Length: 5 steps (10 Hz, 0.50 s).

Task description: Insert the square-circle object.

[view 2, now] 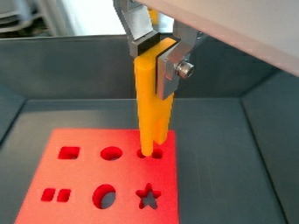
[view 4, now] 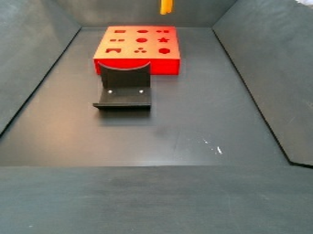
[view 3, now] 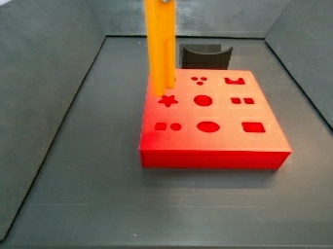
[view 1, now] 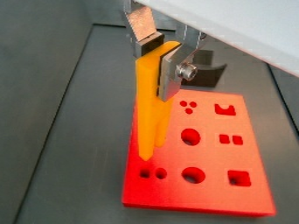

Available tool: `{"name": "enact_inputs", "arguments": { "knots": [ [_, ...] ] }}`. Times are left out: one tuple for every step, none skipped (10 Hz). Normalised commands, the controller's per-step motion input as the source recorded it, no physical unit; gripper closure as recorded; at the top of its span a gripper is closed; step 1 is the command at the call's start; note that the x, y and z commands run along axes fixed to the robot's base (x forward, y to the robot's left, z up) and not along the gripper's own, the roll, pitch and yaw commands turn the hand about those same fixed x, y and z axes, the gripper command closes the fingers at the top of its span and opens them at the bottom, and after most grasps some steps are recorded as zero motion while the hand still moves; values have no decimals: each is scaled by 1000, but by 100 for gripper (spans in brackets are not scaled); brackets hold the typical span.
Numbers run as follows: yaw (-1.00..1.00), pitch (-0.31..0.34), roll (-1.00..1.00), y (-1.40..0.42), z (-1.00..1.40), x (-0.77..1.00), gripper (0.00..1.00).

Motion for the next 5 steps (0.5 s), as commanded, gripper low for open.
{"name": "enact_inputs", "arguments": {
  "knots": [
    [-557, 300, 306, -40, -117, 0, 100],
    [-571, 137, 216, -249, -131, 97, 100],
    [-654, 13, 26, -343, -154, 237, 100],
    [-637, 0, 0, -346, -94, 297, 100],
    [-609, 4, 50, -311, -180, 326, 100]
  ]
}}
